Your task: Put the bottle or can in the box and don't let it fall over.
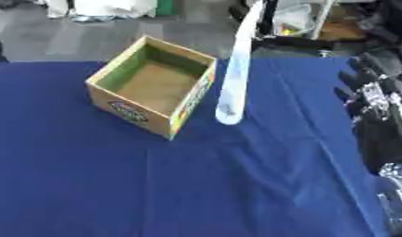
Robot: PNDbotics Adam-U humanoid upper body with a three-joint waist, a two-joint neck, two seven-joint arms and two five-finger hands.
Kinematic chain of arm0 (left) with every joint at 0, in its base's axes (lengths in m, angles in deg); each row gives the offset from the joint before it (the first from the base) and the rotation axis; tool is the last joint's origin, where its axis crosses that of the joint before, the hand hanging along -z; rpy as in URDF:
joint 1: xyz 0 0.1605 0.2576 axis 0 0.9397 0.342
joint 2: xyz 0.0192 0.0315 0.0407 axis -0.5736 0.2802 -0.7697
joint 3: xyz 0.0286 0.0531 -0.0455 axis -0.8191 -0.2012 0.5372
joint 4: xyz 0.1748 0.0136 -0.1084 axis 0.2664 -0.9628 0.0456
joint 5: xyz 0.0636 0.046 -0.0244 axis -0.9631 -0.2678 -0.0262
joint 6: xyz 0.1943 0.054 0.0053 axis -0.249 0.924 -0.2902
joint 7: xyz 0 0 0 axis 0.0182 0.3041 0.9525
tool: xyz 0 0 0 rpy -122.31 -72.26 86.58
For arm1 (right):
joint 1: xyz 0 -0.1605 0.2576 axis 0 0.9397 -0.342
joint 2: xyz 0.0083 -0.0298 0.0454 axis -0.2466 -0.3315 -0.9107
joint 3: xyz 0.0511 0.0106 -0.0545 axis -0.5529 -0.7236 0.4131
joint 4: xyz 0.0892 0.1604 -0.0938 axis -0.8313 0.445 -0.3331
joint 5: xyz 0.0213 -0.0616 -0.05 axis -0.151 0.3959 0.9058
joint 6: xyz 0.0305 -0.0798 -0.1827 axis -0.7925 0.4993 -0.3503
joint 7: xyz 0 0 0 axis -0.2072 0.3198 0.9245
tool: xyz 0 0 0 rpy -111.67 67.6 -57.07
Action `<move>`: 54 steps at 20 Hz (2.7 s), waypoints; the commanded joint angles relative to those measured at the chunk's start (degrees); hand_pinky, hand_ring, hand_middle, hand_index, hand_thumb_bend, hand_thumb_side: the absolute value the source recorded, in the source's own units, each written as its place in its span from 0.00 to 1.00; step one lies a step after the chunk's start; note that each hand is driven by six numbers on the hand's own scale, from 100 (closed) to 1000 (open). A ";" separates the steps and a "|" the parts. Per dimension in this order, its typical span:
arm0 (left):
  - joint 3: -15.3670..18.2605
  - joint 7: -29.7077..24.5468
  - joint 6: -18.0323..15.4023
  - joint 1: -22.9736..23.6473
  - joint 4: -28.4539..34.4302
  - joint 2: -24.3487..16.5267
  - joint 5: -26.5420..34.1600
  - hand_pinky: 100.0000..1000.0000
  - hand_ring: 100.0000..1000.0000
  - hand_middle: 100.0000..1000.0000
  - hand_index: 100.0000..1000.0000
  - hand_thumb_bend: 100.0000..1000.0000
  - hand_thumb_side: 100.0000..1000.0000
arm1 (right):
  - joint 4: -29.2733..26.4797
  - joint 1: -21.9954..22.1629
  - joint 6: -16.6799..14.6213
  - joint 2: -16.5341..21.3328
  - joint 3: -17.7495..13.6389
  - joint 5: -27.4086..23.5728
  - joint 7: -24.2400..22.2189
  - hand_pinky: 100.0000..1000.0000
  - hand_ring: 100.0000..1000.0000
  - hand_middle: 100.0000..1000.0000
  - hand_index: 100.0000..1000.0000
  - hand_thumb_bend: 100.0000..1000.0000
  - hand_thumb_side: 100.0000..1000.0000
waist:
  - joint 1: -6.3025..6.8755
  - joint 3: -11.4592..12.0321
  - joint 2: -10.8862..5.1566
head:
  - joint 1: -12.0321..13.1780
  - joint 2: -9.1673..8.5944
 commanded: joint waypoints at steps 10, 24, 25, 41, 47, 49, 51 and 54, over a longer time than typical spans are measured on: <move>0.07 0.10 0.03 -0.64 1.21 -1.74 0.11 0.91 1.00 1.00 0.76 0.37 0.58 | -1.02 -0.12 0.04 1.69 -0.39 0.36 -0.02 1.00 1.00 1.00 0.99 0.00 0.48 | 0.16 -0.02 -1.21 | 1.43 0.71; 0.23 0.27 0.12 -0.24 1.04 -2.32 -0.04 0.91 1.00 1.00 0.76 0.37 0.58 | -1.02 -4.07 6.00 10.96 0.96 4.15 -2.62 1.00 1.00 1.00 1.00 0.00 0.43 | -0.58 0.32 -1.70 | -0.26 -0.27; 0.21 0.23 0.14 -0.15 1.00 -2.36 -0.06 0.91 1.00 1.00 0.76 0.37 0.58 | -1.02 -4.67 6.77 12.12 1.30 4.32 -2.99 1.00 1.00 1.00 1.00 0.00 0.42 | -0.64 0.32 -1.81 | -0.29 -0.17; -0.42 -0.44 0.48 0.69 0.54 -2.58 0.04 0.91 1.00 1.00 0.76 0.37 0.58 | 7.16 -18.85 19.72 17.41 8.34 6.12 -5.59 1.00 1.00 1.00 1.00 0.00 0.41 | -1.09 0.65 -3.54 | -1.38 1.30; -0.60 -0.64 0.58 0.77 0.44 -2.53 0.09 0.91 1.00 1.00 0.76 0.37 0.58 | 11.11 -22.90 22.16 16.01 10.85 6.99 -3.51 1.00 1.00 1.00 1.00 0.00 0.43 | -1.12 0.89 -3.81 | -2.03 1.61; -0.64 -0.70 0.61 0.76 0.41 -2.51 0.10 0.91 1.00 1.00 0.76 0.37 0.58 | 12.09 -23.77 22.64 15.55 11.54 7.60 -2.99 1.00 1.00 1.00 1.00 0.00 0.44 | -1.13 0.96 -3.85 | -2.18 1.59; -0.65 -0.74 0.63 0.75 0.40 -2.50 0.09 0.91 1.00 1.00 0.76 0.37 0.58 | 12.72 -24.32 22.91 15.15 12.06 8.15 -2.72 1.00 1.00 1.00 1.00 0.00 0.44 | -1.15 1.00 -3.87 | -2.27 1.56; -0.65 -0.76 0.63 0.76 0.39 -2.51 0.08 0.91 1.00 1.00 0.76 0.37 0.58 | 12.98 -24.72 23.06 14.54 12.57 8.78 -2.49 1.00 1.00 1.00 1.00 0.00 0.45 | -1.15 1.01 -3.84 | -2.33 1.55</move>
